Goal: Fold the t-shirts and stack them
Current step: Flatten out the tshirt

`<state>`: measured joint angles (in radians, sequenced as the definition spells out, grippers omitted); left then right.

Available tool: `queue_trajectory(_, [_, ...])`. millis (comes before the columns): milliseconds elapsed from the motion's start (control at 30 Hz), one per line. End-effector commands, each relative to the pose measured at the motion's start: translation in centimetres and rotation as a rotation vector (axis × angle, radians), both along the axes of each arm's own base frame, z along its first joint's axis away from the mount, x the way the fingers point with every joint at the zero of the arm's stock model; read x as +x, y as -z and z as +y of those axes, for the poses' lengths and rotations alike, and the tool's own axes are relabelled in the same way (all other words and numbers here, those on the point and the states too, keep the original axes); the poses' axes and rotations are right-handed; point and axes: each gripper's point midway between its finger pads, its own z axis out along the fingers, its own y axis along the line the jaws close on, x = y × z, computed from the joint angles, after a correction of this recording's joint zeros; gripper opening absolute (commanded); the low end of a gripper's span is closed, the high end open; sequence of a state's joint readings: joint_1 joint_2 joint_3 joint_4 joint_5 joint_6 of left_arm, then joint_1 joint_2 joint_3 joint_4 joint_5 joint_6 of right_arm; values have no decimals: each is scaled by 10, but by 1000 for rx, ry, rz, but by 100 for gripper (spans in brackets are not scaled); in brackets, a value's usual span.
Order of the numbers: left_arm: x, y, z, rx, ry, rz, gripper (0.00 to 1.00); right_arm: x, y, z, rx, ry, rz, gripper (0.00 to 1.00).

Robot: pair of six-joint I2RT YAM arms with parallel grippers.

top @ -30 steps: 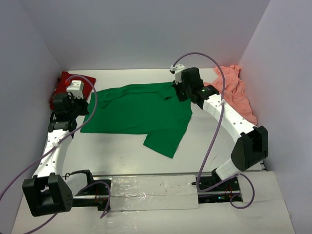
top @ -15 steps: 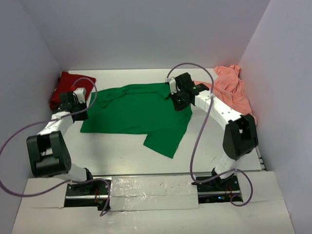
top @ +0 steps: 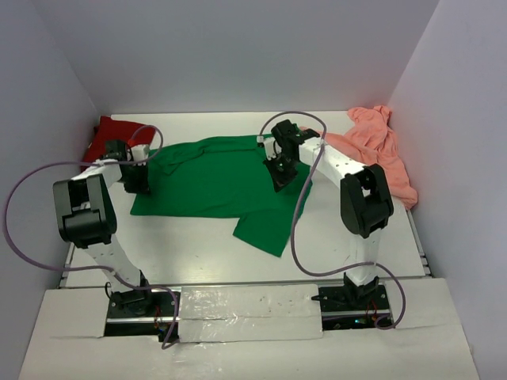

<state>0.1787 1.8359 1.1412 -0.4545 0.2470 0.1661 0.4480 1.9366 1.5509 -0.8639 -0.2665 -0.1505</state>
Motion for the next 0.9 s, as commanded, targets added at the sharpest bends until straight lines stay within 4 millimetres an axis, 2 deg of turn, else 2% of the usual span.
queue_trajectory(0, [-7,11,-6,-38,61,76,0,-6,-6,17,56,-37,57,0])
queue_trajectory(133, [-13,22,-6,-41,85,128,0,-16,11,22,41,-70,148,0])
queue_trajectory(167, [-14,27,-6,-42,92,148,0,-20,21,22,24,-77,188,0])
queue_trajectory(267, [-30,39,-11,-58,140,226,0,-27,25,24,10,-100,236,0])
queue_trajectory(400, [-68,53,-22,-56,241,340,0,-24,21,23,1,-107,226,0])
queue_trajectory(467, [-95,57,-25,-62,268,415,0,-23,18,22,-4,-109,223,0])
queue_trajectory(567, [-129,56,-29,-89,319,493,0,-21,12,22,-4,-110,210,0])
queue_trajectory(633, [-145,57,-29,-85,348,520,0,-20,7,22,-7,-110,197,0])
queue_trajectory(667, [-161,54,-32,-102,361,552,0,-19,6,22,-8,-109,193,0])
queue_trajectory(800, [-190,48,-36,-135,413,596,0,-25,4,13,-32,-105,186,0])
queue_trajectory(867, [-203,47,-32,-117,417,615,0,-35,2,7,-42,-108,197,0])
